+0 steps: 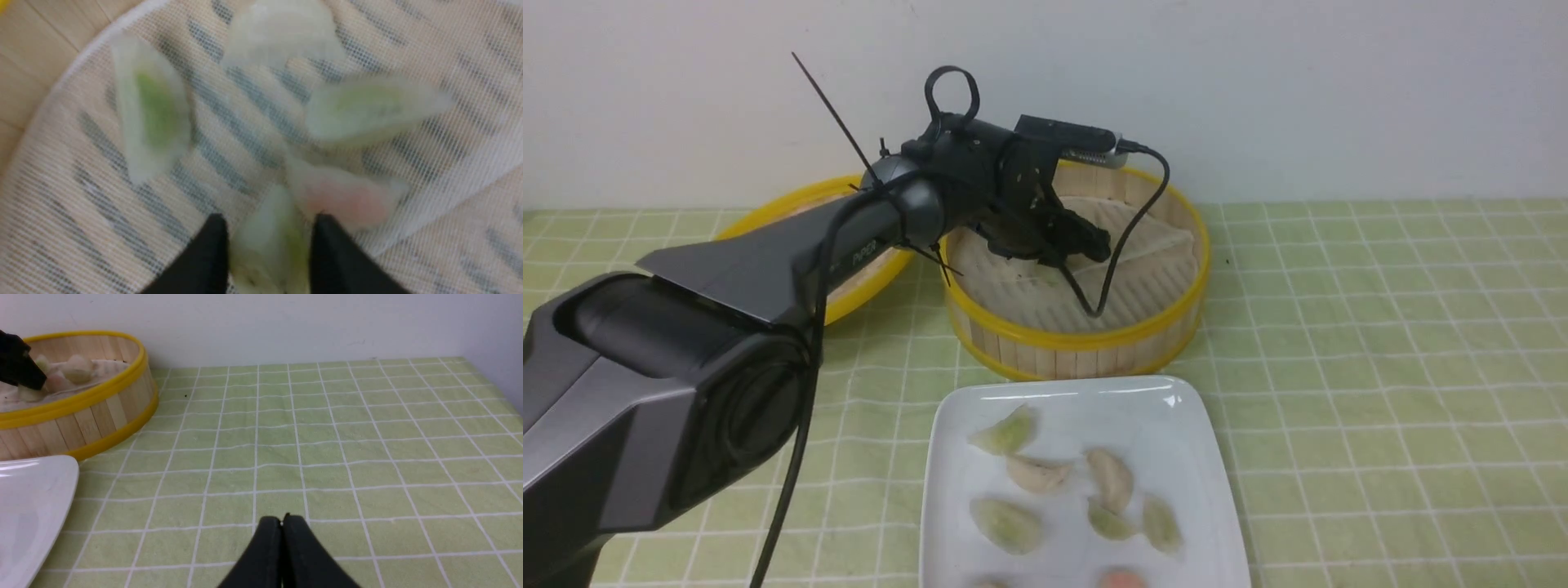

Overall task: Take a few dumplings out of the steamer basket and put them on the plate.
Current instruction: Use the left arm to grab a dumpling from the steamer, then use the left arm to put the dumpling into the plate

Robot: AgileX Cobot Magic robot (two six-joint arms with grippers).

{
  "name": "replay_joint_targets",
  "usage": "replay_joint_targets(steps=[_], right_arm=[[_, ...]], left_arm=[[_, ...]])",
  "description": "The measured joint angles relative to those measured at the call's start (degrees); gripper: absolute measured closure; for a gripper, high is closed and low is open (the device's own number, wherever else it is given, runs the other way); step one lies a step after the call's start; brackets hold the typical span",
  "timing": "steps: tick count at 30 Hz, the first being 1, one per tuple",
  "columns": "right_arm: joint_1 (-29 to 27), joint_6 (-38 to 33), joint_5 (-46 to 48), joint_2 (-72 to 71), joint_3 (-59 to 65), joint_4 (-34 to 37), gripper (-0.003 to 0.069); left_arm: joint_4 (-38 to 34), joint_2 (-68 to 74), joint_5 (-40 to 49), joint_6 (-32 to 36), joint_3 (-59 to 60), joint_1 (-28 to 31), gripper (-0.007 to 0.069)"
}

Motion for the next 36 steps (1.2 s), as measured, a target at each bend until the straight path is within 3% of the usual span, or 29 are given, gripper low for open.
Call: replay_joint_targets(steps=[10, 18, 26, 36], right_arm=[[0.00, 0.00, 0.00, 0.00, 0.00, 0.00, 0.0673], [0.00, 0.00, 0.00, 0.00, 0.00, 0.00, 0.0673], [0.00, 0.00, -0.12, 0.00, 0.00, 0.16, 0.0673], [0.00, 0.00, -0.19, 0.00, 0.00, 0.16, 0.0673]], left_arm=[[1.34, -7.07, 14.52, 1.67, -2.63, 0.07, 0.0453], [-0.80, -18.00, 31.26, 8.52, -3.81, 0.07, 0.0453], [-11.58, -26.09, 32.66, 15.35, 9.92, -0.95, 0.0453], [-12.67, -21.60, 30.33, 16.00, 20.47, -6.04, 0.0453]])
